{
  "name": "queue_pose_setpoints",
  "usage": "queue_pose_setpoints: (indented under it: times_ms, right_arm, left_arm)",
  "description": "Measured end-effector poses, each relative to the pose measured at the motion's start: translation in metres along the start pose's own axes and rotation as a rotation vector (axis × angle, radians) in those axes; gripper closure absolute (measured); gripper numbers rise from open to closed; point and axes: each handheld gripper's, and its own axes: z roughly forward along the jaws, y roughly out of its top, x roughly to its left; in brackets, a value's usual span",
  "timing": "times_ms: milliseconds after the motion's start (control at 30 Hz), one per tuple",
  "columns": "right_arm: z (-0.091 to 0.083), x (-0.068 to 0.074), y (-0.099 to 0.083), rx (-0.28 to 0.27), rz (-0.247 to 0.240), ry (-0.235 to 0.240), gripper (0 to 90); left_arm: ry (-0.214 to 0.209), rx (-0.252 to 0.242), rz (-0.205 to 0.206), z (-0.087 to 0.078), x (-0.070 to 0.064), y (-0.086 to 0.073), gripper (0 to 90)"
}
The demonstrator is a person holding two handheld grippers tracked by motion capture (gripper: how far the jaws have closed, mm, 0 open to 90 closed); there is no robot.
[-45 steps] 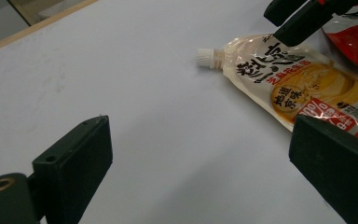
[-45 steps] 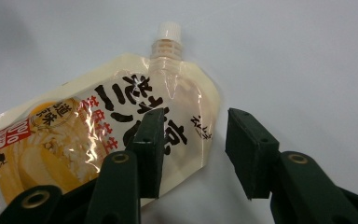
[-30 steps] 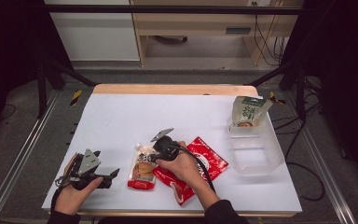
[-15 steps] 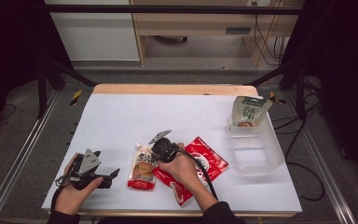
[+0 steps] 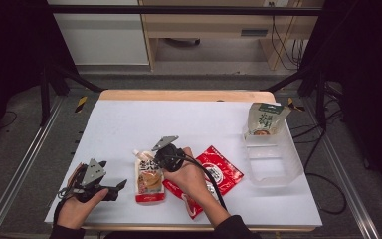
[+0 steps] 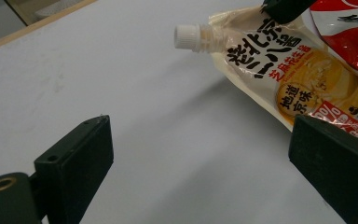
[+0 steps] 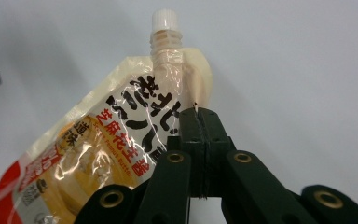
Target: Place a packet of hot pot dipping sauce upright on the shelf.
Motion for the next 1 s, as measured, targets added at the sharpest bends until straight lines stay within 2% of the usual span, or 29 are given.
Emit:
queue_pose_setpoints:
  times_ms: [233,467,600,833,933,967,1000]
  right_arm:
    - [-0.024,0.006,0.016,-0.065,-0.035,0.011,90.0]
    - [-0.05,0.009,0.027,-0.132,-0.043,0.065,90.0]
    - [-0.061,0.009,0.033,-0.137,-0.071,0.073,90.0]
    - [-0.085,-0.001,0.035,-0.159,-0.082,0.058,90.0]
    - [-0.099,-0.006,0.034,-0.163,-0.085,0.048,90.0]
    - [-0.108,-0.011,0.033,-0.174,-0.082,0.05,90.0]
    - [-0.108,-0.011,0.033,-0.174,-0.082,0.05,90.0]
  left_arm:
    - [-0.016,-0.007,-0.013,-0.002,0.0,0.001,6.9]
    - [-0.034,-0.023,-0.024,-0.005,-0.002,0.002,7.7]
    - [-0.048,-0.032,-0.029,-0.008,-0.005,0.005,8.5]
    - [-0.087,-0.05,-0.012,-0.014,-0.011,0.019,9.0]
    - [-0.106,-0.06,0.0,-0.016,-0.013,0.029,9.1]
    - [-0.112,-0.065,0.004,-0.017,-0.013,0.033,9.2]
    - [-0.117,-0.072,0.007,-0.018,-0.014,0.037,9.2]
